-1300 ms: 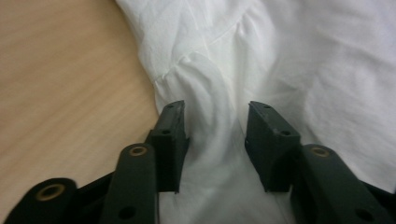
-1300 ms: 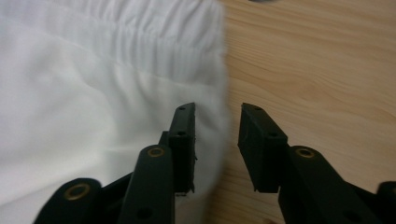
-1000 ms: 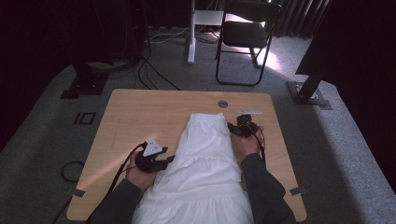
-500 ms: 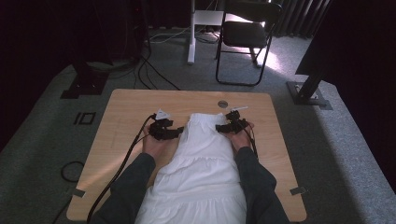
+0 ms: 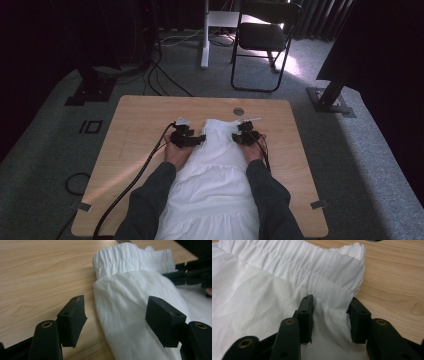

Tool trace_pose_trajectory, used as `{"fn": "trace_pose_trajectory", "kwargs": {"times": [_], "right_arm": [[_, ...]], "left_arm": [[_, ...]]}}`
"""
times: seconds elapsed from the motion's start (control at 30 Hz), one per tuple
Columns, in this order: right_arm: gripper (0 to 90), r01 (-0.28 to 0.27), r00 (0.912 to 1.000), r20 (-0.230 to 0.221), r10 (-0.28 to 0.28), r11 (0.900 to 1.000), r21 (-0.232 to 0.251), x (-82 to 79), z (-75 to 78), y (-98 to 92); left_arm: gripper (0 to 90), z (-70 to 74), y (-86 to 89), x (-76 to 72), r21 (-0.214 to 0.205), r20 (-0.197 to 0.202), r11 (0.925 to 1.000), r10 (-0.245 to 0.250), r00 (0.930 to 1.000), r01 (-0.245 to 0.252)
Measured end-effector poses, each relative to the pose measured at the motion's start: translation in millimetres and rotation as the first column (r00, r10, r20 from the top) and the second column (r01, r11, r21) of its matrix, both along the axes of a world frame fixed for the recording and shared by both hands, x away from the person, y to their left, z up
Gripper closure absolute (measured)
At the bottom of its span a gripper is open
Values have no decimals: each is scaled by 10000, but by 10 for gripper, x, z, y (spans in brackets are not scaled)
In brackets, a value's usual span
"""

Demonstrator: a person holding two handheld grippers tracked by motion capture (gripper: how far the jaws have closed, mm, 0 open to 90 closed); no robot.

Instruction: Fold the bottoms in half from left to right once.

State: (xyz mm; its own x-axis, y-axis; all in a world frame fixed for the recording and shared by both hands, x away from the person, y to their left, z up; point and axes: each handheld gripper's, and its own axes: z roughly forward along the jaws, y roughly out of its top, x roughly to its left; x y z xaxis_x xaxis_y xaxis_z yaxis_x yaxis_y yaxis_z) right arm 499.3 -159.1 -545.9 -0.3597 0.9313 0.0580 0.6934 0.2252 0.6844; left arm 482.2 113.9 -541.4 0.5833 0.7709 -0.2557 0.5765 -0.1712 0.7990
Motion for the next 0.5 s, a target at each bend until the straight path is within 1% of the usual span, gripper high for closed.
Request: {"fn": "trace_pose_trajectory", "kwargs": {"times": [0.03, 0.13, 0.17, 0.2, 0.3, 0.33, 0.4, 0.43, 0.5], "right_arm": [[626, 3, 10000, 4, -3, 10000, 63, -6, -2, -3], [638, -76, 9999, 83, 75, 9999, 139, -37, -11, 4], [639, -112, 9999, 112, 110, 9998, 175, -52, -15, 14], [639, -157, 9997, 170, 154, 9997, 172, -69, -20, 24], [639, -280, 9993, 259, 274, 9993, 262, -104, -30, 54], [639, -396, 9988, 291, 387, 9988, 298, -124, -34, 77], [637, -878, 9954, 418, 863, 9955, 352, -208, -49, 187], [637, -878, 9954, 418, 863, 9955, 352, -208, -49, 187], [633, -1168, 9918, 544, 1153, 9928, 262, -260, -57, 262]], "left_arm": [[327, 13, -7, -3, -60, 74, 9999, -86, 9999, 86], [327, 73, -40, -30, -201, 456, 9995, -239, 9987, 249], [327, 87, -42, -33, -169, 549, 9995, -246, 9982, 256], [327, 92, -41, -33, -217, 547, 9994, -263, 9982, 275], [316, 79, -39, -30, -117, 482, 9997, -226, 9986, 231], [316, 56, -40, -31, 3, 409, 9995, -326, 9986, 326], [305, 15, -62, -39, 360, 331, 9989, -317, 9989, 305], [302, 15, -62, -39, 360, 331, 9989, -317, 9989, 305], [301, -10, -60, -30, 637, 245, 9978, -170, 9996, 154]]}}
